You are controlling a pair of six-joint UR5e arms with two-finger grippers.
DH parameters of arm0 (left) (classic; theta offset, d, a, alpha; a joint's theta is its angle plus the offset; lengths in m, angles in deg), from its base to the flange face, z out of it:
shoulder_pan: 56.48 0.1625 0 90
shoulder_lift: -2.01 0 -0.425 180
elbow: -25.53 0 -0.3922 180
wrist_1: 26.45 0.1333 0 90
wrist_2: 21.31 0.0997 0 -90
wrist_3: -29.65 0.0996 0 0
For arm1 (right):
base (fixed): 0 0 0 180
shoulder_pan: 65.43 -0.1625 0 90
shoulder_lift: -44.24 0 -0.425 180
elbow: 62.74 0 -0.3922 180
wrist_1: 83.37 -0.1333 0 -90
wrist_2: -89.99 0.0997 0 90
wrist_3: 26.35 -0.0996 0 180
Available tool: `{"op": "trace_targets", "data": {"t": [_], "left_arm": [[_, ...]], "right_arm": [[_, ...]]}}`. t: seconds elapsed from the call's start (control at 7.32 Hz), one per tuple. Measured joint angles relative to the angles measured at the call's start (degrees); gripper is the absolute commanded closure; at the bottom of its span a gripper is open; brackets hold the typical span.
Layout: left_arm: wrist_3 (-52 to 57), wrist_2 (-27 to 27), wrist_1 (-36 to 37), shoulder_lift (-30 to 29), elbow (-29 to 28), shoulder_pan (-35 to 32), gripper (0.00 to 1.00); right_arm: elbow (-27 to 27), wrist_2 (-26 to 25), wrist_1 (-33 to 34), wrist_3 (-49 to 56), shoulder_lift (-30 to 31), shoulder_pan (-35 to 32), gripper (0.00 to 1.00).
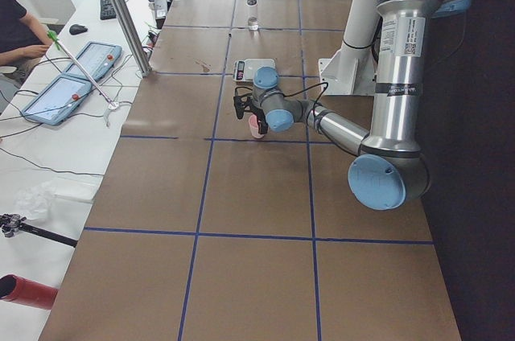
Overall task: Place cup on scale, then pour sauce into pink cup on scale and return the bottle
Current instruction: 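Grasp the pink paper cup with the left gripper, then carry the pink cup onto the scale with the left gripper while the right arm approaches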
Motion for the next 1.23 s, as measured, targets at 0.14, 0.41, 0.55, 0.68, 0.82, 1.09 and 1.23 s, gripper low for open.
{"op": "trace_targets", "data": {"t": [0.14, 0.41, 0.55, 0.68, 0.82, 1.09, 1.23], "left_arm": [[0.47, 0.01, -0.08, 0.96, -0.06, 0.03, 0.06], [1.39, 0.02, -0.13, 2.40, -0.16, -0.02, 0.14], [1.51, 0.04, -0.12, 2.60, -0.20, 0.02, 0.19], [1.54, 0.07, -0.08, 2.54, -0.37, 0.13, 0.40], [1.56, 0.09, -0.06, 2.37, -0.63, 0.24, 0.50], [1.56, 0.10, 0.03, 2.03, -0.95, 0.35, 0.71], [1.55, 0.10, 0.13, 1.77, -0.97, 0.43, 1.00]], "right_arm": [[0.14, 0.02, -0.10, -0.02, -0.03, 0.00, 0.00], [0.24, 0.14, -0.03, -0.07, -0.08, 0.00, 0.00], [0.25, 0.16, 0.03, -0.08, -0.11, 0.00, 0.00], [0.14, 0.07, 0.12, -0.09, -0.33, 0.20, 0.00], [-0.02, 0.01, 0.22, -0.10, -0.72, 0.61, 0.00], [-0.03, 0.17, 0.49, -1.56, -2.39, 1.90, 0.00], [0.16, 0.54, 0.53, -3.59, -3.45, 2.68, 0.00]]}}
